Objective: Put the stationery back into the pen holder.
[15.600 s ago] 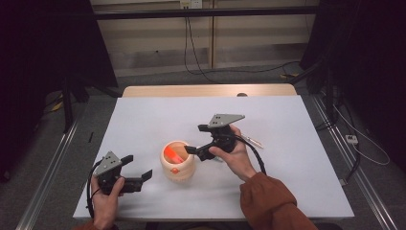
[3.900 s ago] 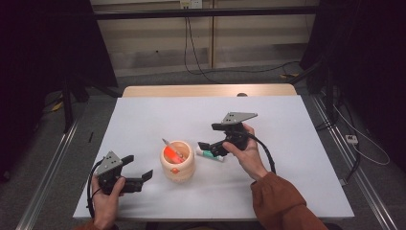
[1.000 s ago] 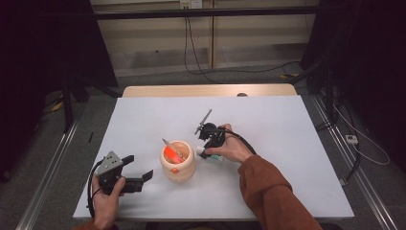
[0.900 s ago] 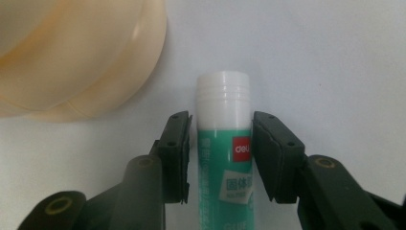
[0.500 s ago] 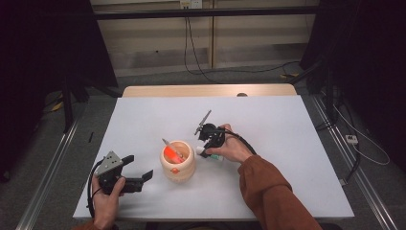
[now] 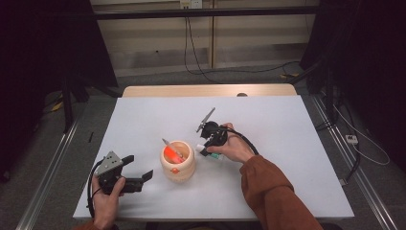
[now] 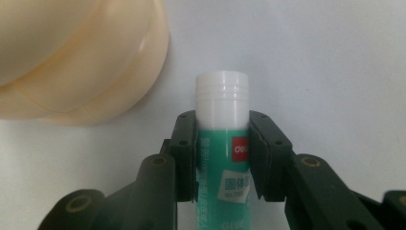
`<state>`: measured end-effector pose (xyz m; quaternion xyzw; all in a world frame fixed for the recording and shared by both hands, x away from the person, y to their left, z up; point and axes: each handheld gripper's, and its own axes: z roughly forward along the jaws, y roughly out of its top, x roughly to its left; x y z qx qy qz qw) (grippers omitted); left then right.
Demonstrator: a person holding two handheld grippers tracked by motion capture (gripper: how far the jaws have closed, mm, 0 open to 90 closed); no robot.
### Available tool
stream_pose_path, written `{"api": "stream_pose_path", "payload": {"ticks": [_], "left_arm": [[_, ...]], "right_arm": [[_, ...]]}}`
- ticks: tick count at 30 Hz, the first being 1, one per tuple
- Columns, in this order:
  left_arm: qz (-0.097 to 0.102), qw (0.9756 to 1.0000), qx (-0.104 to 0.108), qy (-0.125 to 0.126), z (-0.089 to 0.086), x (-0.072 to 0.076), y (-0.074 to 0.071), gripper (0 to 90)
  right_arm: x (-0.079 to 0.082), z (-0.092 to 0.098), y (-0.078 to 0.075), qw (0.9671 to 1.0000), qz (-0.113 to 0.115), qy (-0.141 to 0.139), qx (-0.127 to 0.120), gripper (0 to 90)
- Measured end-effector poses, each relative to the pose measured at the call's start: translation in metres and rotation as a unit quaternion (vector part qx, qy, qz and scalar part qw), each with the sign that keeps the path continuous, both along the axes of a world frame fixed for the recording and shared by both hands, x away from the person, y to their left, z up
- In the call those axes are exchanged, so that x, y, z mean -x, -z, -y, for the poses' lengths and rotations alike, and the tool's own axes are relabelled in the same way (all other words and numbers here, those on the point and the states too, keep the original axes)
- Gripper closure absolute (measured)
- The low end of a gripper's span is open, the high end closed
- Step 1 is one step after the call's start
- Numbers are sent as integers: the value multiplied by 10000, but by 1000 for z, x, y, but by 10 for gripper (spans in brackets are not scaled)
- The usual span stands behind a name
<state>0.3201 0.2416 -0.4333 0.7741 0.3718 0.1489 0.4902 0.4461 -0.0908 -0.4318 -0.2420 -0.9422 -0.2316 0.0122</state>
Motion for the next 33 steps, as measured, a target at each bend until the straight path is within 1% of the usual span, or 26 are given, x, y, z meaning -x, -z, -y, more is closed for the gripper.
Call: {"api": "stream_pose_path", "payload": {"ticks": [2, 5, 6, 7, 8, 11, 13, 14, 17, 21, 23, 25, 29, 31, 33], "left_arm": [[-4, 10000, -1, 1, 0, 0, 0, 50], [1, 10000, -14, 7, 0, 0, 0, 50], [0, 10000, -6, 4, 0, 0, 0, 51], [-2, 10000, -9, 6, 0, 0, 0, 50], [-3, 10000, -8, 5, 0, 0, 0, 50], [-5, 10000, 1, -2, 0, 0, 0, 51], [-7, 10000, 0, -2, 0, 0, 0, 50], [-9, 10000, 2, -3, 0, 0, 0, 51], [-9, 10000, 3, -9, 0, 0, 0, 50], [-3, 10000, -8, -7, 0, 0, 0, 50], [-6, 10000, 0, -13, 0, 0, 0, 50], [-5, 10000, 1, -12, 0, 0, 0, 51], [-1, 10000, -12, -11, 0, 0, 0, 50], [1, 10000, -14, -8, 0, 0, 0, 50], [-3, 10000, -12, -11, 0, 0, 0, 50]], "right_arm": [[1, 1, -2, 9999, 14, 84, -86, 662], [0, 4, -3, 9995, 73, 160, -281, 663], [0, 5, -4, 9993, 86, 153, -327, 663], [0, 6, -5, 9991, 72, 206, -355, 662], [0, 7, -5, 9990, 119, 200, -383, 662], [0, 10, -6, 9982, 101, 298, -515, 662], [1, 12, -7, 9975, 170, 358, -589, 662], [1, 13, -7, 9969, 229, 360, -666, 662], [4, 17, -10, 9950, 307, 396, -866, 662], [5, 20, -12, 9933, 370, 465, -991, 662], [6, 23, -12, 9926, 364, 501, -1046, 662], [7, 24, -11, 9914, 364, 565, -1119, 662], [9, 29, -9, 9871, 417, 705, -1376, 662], [11, 31, -10, 9855, 432, 728, -1473, 662], [13, 33, -12, 9837, 513, 720, -1564, 662]]}}
